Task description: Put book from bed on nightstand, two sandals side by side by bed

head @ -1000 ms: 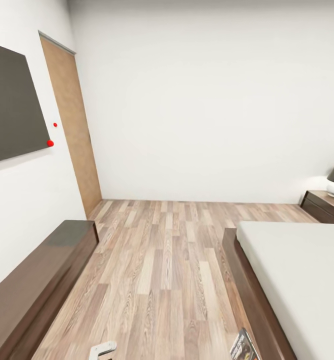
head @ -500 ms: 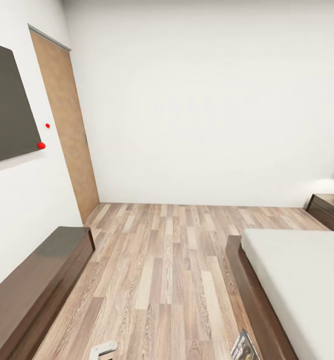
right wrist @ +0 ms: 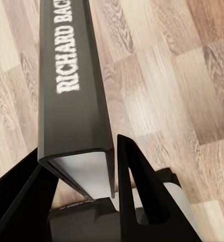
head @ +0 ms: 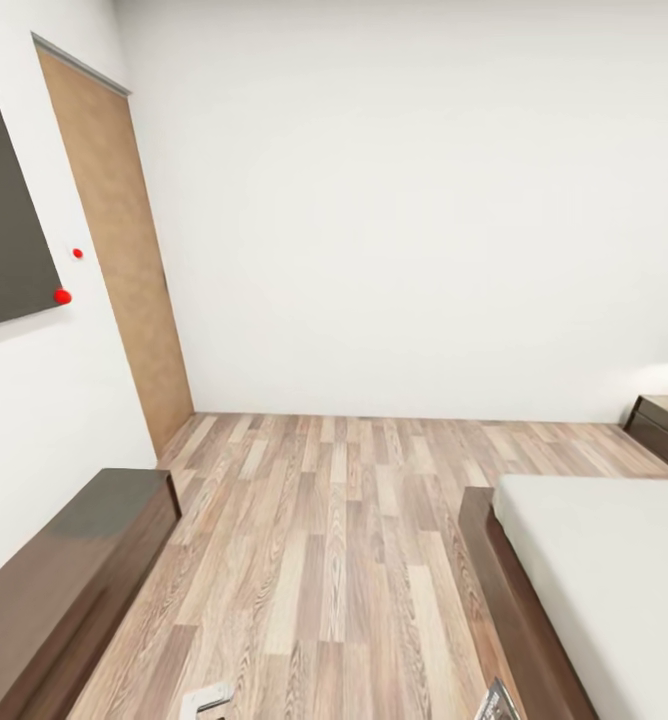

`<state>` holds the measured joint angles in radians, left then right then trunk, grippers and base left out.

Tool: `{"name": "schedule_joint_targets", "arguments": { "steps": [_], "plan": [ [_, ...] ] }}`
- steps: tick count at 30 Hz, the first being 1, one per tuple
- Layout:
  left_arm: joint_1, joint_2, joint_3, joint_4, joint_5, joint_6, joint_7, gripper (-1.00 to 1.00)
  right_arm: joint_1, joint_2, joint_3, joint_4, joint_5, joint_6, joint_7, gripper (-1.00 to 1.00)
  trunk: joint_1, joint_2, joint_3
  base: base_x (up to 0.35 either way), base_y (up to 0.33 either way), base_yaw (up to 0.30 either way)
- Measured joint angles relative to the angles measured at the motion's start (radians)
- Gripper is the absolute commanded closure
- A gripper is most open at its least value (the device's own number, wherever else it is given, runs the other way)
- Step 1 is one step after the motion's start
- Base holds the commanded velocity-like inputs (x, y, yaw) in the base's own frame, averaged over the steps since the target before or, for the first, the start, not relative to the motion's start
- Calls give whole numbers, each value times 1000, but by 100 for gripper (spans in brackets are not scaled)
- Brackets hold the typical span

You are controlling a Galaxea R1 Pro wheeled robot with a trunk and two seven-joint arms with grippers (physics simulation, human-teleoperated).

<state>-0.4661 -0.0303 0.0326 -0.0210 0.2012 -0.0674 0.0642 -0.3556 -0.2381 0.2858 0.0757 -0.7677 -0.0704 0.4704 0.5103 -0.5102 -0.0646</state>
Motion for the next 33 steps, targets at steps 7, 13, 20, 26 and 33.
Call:
{"name": "schedule_joint_targets", "arguments": {
  "steps": [7, 13, 20, 26, 33],
  "plan": [
    [0, -1, 0, 0, 0, 0, 0, -100, 0, 0, 0, 1, 0, 0, 0, 100, 0, 0, 0, 332, 0, 0],
    [0, -1, 0, 0, 0, 0, 0, -100, 0, 0, 1, 1, 0, 0, 0, 100, 0, 0, 0, 332, 0, 0],
    [0, -1, 0, 0, 0, 0, 0, -100, 0, 0, 1, 1, 0, 0, 0, 100, 0, 0, 0, 332, 0, 0],
    [0, -2, 0, 0, 0, 0, 0, -100, 0, 0, 1, 1, 0, 0, 0, 100, 0, 0, 0, 332, 0, 0],
    [0, -2, 0, 0, 0, 0, 0, -100, 0, 0, 1, 1, 0, 0, 0, 100, 0, 0, 0, 332, 0, 0]
  ]
}}
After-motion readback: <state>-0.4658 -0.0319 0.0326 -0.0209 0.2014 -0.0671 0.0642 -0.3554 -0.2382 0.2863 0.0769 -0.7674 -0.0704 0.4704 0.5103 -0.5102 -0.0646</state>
